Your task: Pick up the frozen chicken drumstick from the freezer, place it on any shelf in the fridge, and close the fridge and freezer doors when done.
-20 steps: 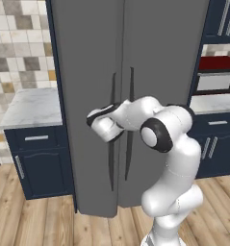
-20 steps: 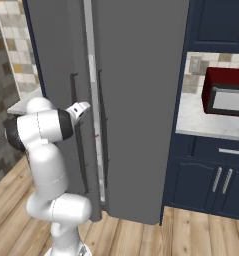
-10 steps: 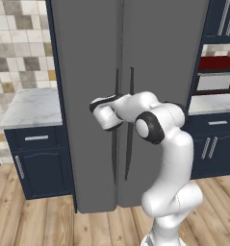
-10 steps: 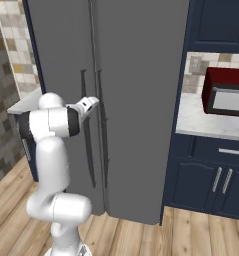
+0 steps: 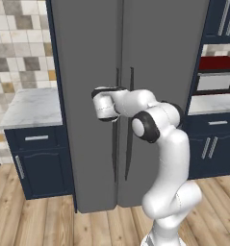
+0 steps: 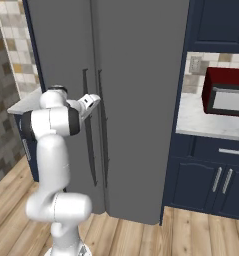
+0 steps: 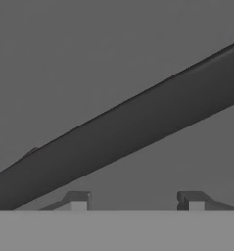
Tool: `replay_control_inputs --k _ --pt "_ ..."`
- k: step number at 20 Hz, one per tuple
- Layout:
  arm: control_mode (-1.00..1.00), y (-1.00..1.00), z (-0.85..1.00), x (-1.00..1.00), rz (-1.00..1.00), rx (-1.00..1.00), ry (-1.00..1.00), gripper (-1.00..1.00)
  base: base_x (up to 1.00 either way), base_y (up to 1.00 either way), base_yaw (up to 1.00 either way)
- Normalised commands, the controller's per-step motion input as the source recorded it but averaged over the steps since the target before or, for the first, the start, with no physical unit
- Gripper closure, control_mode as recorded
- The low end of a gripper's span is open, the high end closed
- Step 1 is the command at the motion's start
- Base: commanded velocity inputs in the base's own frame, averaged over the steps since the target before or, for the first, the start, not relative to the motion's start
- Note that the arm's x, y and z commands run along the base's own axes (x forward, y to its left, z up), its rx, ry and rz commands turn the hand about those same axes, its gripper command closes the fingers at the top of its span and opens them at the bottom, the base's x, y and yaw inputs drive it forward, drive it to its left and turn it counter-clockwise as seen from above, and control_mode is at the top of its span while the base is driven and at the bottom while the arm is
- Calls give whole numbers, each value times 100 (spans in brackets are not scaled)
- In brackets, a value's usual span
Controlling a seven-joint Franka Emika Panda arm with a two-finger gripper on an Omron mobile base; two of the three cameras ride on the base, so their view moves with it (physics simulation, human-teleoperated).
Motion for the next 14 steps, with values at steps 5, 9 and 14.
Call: replay_control_inputs --k 5,9,14 --pt "-100 100 0 52 -36 -16 -9 -100 0 0 0" --pt "-100 100 0 23 -32 -12 -8 -100 0 0 0" --pt "-100 100 0 21 -32 -11 -6 -100 0 0 0"
